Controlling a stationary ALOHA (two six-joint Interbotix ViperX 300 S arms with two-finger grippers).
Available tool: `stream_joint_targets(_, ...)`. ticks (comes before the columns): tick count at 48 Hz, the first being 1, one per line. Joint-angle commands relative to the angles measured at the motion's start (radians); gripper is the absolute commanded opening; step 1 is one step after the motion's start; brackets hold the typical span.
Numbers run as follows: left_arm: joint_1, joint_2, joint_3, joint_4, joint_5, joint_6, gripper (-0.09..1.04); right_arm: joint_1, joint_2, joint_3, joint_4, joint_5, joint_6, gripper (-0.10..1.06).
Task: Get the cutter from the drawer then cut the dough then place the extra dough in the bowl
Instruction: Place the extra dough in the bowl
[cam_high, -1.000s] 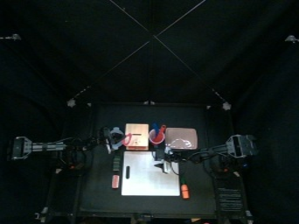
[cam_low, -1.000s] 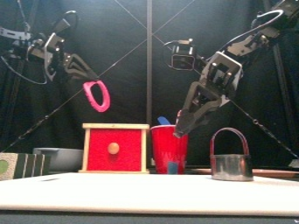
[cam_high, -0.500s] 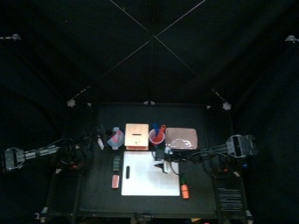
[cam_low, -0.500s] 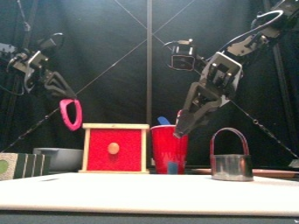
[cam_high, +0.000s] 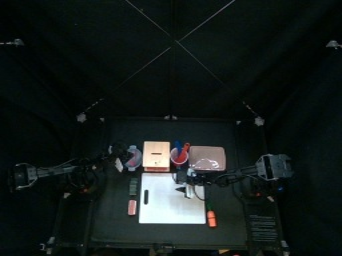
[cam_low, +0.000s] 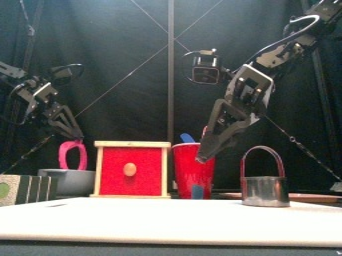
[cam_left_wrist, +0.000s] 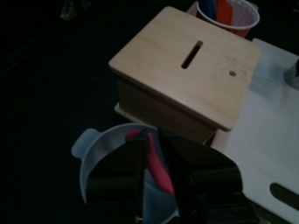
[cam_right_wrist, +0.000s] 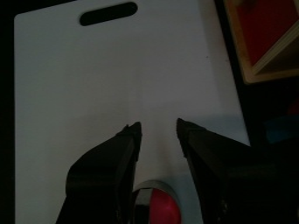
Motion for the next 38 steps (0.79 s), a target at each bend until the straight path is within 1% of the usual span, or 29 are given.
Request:
stream_joint_targets(1, 0.002, 0.006, -0.015, -0.008, -0.035, -0.002, 0.7, 0.0, -0.015, -0.029, -0.002, -0.003, -0.003, 0.77)
stream_joint_targets(8, 0.003, 0.006, -0.011, -0.031, -0.046, -0.002, 0.78, 0.002, -0.012, -0.029, -0.002, -0.003, -0.002, 0.77)
stream_joint_targets(18, -0.005, 0.006, -0.012, -0.092, -0.049, -0.002, 0.79, 0.002, -0.012, -0.037, -0.005, -0.003, -0.005, 0.77)
stream_joint_targets(22, -0.023, 0.006, -0.012, -0.118, -0.061, -0.002, 0.79, 0.003, -0.014, -0.041, -0.029, -0.003, -0.012, 0.77)
stream_joint_targets(27, -0.074, 0.006, -0.014, -0.137, -0.089, -0.002, 0.78, 0.003, -0.018, -0.048, -0.078, -0.005, -0.005, 0.77)
stream_joint_targets(31, -0.141, 0.006, -0.014, -0.137, -0.126, 0.0, 0.78, 0.002, -0.032, -0.052, -0.1, -0.018, -0.003, 0.77)
stream_joint_targets(38, -0.264, 0.006, -0.018, -0.101, -0.213, 0.003, 0.76, -0.005, -0.06, -0.057, -0.101, -0.066, -0.003, 0.77)
